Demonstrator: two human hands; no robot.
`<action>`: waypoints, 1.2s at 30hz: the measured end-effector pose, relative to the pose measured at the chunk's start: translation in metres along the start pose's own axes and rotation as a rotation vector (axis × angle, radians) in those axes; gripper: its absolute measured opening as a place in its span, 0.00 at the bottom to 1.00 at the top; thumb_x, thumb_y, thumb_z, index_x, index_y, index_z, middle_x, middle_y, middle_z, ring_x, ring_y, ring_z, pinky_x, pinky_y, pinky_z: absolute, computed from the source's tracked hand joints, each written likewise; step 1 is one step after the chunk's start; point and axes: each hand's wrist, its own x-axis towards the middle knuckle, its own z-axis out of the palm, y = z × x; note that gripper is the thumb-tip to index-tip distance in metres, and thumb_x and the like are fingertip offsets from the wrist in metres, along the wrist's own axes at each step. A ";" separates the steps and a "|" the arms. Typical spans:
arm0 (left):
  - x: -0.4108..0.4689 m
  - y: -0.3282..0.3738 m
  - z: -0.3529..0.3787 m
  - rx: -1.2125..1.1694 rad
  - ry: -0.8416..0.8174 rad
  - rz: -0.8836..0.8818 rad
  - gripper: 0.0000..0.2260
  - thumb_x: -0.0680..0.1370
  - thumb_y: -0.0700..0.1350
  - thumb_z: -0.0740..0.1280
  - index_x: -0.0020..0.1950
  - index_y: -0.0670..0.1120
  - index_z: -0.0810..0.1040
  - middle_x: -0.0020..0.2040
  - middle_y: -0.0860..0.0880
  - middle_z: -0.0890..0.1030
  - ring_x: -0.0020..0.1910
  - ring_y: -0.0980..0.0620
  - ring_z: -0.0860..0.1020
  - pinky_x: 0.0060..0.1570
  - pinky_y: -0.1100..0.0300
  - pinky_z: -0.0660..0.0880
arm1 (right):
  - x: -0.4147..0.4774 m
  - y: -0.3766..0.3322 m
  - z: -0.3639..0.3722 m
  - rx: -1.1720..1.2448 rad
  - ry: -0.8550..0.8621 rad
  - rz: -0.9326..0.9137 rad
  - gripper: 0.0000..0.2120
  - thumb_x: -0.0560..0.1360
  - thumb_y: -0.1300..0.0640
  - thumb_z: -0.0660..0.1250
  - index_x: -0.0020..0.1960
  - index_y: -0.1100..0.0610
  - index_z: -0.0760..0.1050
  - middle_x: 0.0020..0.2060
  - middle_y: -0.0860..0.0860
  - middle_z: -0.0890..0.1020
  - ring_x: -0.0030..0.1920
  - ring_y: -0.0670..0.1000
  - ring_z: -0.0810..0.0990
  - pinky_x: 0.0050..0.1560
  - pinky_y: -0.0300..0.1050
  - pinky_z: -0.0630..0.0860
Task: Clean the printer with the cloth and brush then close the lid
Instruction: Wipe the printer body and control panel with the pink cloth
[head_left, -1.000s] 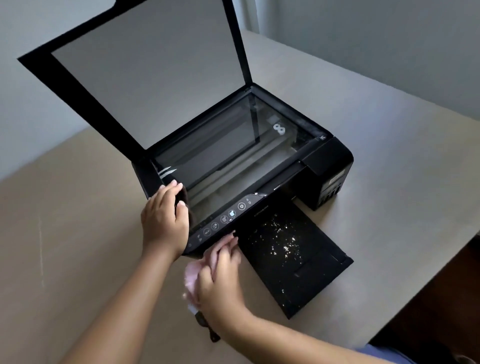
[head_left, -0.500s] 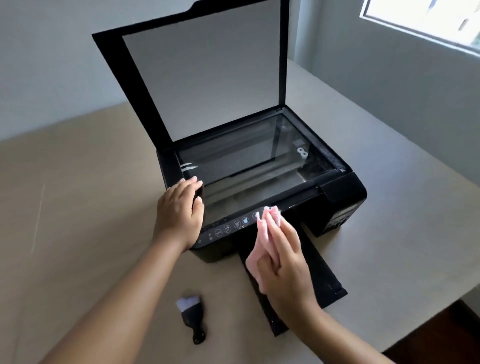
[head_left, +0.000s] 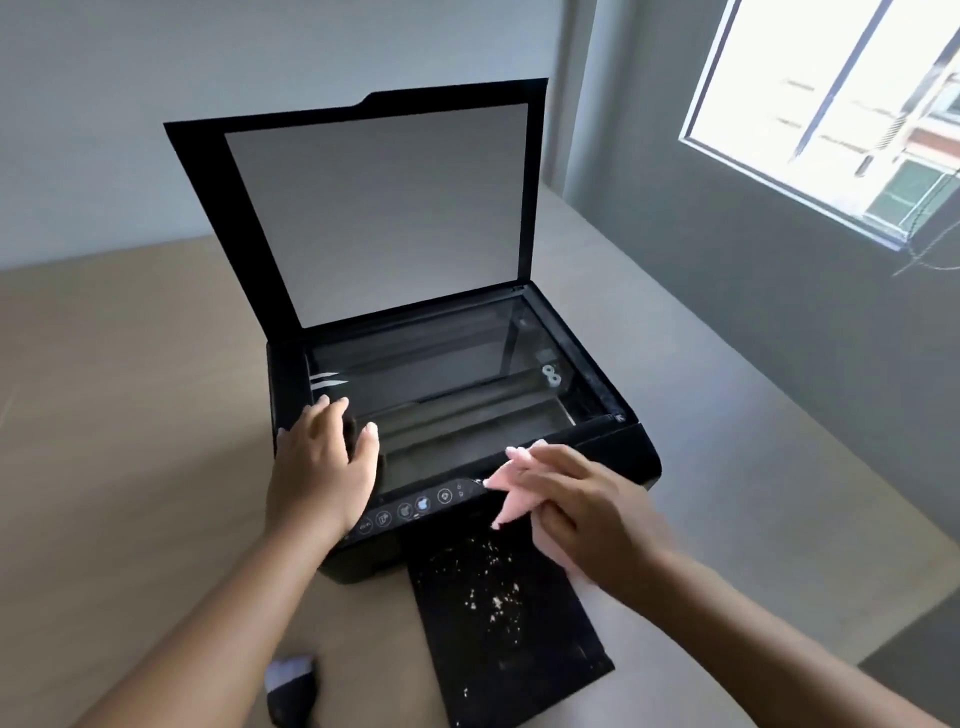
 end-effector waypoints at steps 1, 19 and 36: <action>-0.002 0.002 0.004 0.055 0.012 0.001 0.26 0.79 0.57 0.54 0.73 0.45 0.66 0.75 0.45 0.64 0.75 0.46 0.58 0.75 0.48 0.50 | 0.001 0.012 -0.015 0.013 0.039 0.031 0.21 0.74 0.62 0.62 0.57 0.38 0.76 0.64 0.32 0.71 0.60 0.38 0.77 0.45 0.43 0.79; -0.008 0.015 0.009 0.200 0.059 -0.028 0.30 0.73 0.62 0.52 0.69 0.48 0.70 0.73 0.49 0.68 0.74 0.47 0.62 0.73 0.48 0.56 | 0.034 0.142 -0.061 0.026 -0.253 -0.055 0.16 0.76 0.48 0.57 0.57 0.32 0.76 0.59 0.34 0.76 0.53 0.39 0.80 0.46 0.34 0.76; -0.008 0.014 0.008 0.190 0.080 -0.031 0.25 0.74 0.58 0.57 0.68 0.50 0.70 0.72 0.52 0.69 0.73 0.51 0.62 0.72 0.50 0.60 | 0.147 0.169 -0.024 0.036 -0.168 -0.115 0.10 0.77 0.43 0.59 0.53 0.37 0.78 0.66 0.37 0.74 0.59 0.45 0.78 0.50 0.48 0.78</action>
